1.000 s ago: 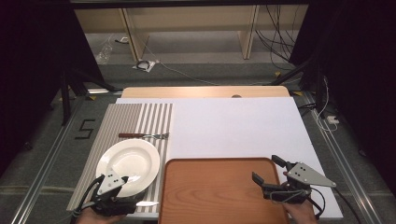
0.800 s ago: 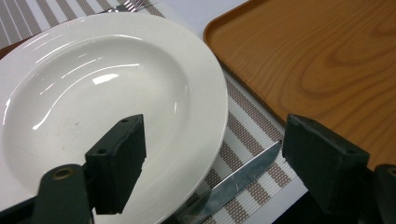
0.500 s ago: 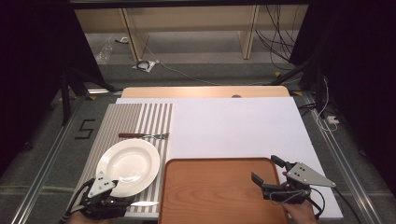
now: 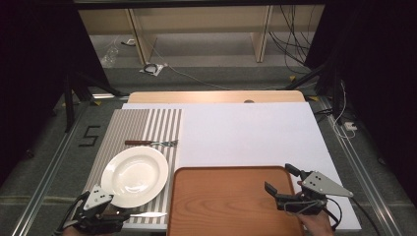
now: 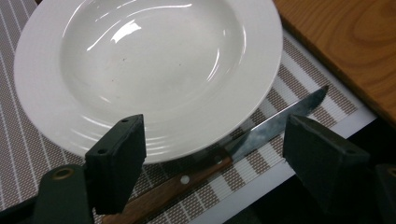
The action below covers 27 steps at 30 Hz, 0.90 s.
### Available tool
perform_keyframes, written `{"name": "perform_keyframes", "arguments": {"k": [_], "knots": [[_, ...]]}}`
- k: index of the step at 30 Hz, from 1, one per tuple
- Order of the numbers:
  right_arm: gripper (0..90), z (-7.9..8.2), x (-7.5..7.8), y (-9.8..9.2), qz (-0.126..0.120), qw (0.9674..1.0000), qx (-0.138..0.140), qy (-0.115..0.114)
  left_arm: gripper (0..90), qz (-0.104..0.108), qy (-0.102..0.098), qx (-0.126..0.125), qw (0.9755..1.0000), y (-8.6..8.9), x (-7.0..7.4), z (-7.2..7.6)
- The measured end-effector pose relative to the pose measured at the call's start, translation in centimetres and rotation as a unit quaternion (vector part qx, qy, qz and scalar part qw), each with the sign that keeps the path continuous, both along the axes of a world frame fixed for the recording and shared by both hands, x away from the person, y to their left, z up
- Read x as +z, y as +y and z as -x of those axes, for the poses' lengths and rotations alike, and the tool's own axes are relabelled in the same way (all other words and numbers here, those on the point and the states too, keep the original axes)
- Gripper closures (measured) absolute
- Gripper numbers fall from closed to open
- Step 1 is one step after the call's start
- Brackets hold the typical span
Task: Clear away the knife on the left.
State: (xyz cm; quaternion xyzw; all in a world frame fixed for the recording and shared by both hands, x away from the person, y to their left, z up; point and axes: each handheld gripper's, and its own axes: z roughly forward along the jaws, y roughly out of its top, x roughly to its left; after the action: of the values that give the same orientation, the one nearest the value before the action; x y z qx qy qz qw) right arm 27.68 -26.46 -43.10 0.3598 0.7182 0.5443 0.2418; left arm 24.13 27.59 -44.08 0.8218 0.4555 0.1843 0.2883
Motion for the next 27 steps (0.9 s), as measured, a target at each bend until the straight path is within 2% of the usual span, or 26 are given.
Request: {"name": "perform_keyframes", "arguments": {"k": [14,18,27], "knots": [[10.7,0.0,0.0,0.0,0.000,1.0000,0.003,-0.001,21.3,-0.015,0.035,0.021,0.9990,1.3,-1.2,0.1],[10.8,0.0,0.0,0.0,0.000,1.0000,0.004,-0.002,21.2,-0.018,0.041,0.022,0.9987,1.5,-1.4,-0.2],[10.8,0.0,0.0,0.0,0.000,1.0000,0.005,-0.003,20.8,-0.034,0.071,0.019,0.9968,2.1,-2.7,-1.4]]}}
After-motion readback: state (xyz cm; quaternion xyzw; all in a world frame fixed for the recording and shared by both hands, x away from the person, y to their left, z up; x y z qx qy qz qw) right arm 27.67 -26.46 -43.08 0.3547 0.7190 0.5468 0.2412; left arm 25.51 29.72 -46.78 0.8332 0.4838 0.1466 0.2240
